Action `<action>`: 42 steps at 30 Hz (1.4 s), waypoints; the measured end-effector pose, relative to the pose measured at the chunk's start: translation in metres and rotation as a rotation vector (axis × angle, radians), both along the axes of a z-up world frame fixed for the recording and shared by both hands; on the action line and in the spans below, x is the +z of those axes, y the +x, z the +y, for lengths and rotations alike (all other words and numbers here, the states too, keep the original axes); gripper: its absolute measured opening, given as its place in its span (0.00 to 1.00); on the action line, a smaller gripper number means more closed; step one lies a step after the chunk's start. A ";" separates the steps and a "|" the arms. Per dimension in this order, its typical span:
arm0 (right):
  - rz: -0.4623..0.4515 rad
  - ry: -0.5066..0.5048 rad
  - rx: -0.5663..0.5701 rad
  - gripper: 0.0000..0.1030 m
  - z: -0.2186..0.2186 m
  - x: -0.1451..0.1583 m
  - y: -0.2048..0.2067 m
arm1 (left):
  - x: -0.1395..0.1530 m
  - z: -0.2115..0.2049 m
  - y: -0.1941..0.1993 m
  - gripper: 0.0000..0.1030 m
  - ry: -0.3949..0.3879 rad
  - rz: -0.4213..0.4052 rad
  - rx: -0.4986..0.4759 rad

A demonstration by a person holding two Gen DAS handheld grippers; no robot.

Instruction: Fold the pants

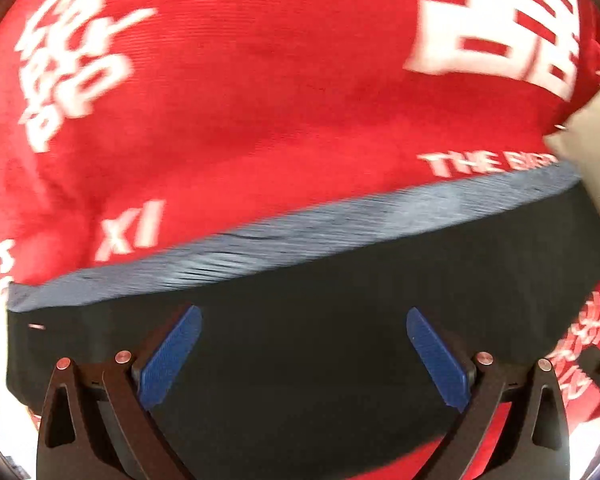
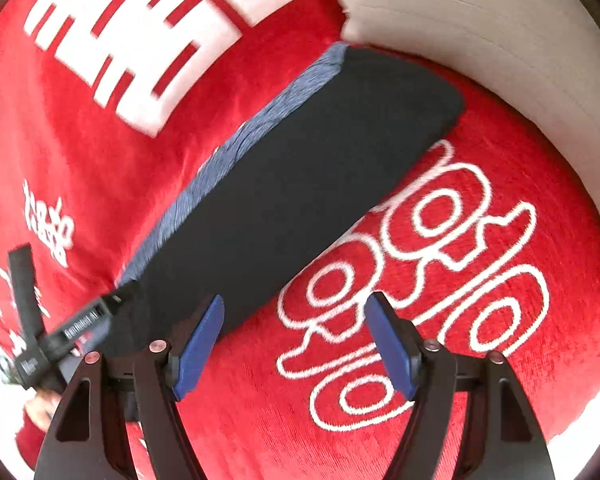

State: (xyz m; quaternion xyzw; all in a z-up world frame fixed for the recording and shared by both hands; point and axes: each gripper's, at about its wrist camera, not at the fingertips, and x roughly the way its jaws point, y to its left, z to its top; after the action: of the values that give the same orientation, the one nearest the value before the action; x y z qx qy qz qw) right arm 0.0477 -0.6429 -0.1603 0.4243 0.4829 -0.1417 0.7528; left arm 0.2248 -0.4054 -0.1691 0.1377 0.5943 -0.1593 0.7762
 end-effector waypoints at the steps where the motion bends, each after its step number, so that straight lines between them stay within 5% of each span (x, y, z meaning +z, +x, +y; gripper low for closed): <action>1: -0.015 0.015 -0.020 0.74 -0.005 -0.001 -0.002 | -0.003 -0.011 -0.002 1.00 -0.006 0.010 -0.007; 6: -0.123 0.091 -0.101 0.74 -0.024 -0.009 -0.007 | -0.031 -0.037 -0.015 1.00 0.023 0.064 -0.010; 18: -0.298 0.193 -0.270 0.74 -0.050 -0.036 -0.012 | -0.032 -0.032 -0.029 1.00 -0.020 -0.012 -0.013; 26: -0.303 0.157 -0.246 0.75 -0.065 -0.039 0.031 | -0.034 -0.030 -0.037 1.00 -0.029 -0.032 -0.010; 28: -0.259 0.165 -0.252 0.63 -0.067 -0.041 0.035 | -0.034 -0.030 -0.037 1.00 -0.031 -0.027 -0.008; 29: -0.200 0.162 -0.256 0.29 -0.068 -0.043 0.038 | -0.032 -0.030 -0.036 1.00 -0.030 -0.020 -0.006; 30: -0.152 0.160 -0.259 0.19 -0.071 -0.047 0.038 | -0.030 -0.030 -0.033 1.00 -0.025 -0.007 0.000; 33: -0.136 0.103 -0.202 0.17 -0.068 -0.037 0.041 | -0.016 -0.032 -0.030 0.84 -0.053 0.015 0.011; 37: -0.138 0.002 -0.131 0.16 -0.056 -0.012 0.047 | 0.002 -0.044 -0.040 0.84 -0.120 -0.015 -0.021; 40: -0.146 -0.057 -0.090 0.16 -0.047 0.006 0.051 | -0.018 -0.057 -0.049 0.84 -0.108 0.013 -0.031; 42: -0.153 -0.120 -0.021 0.15 -0.034 0.021 0.058 | -0.026 -0.062 -0.065 0.86 -0.094 -0.104 -0.058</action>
State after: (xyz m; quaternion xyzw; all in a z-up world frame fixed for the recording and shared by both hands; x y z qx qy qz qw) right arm 0.1052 -0.6766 -0.1394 0.3929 0.4101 -0.1456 0.8101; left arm 0.1599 -0.4677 -0.1950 0.1264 0.5408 -0.2024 0.8066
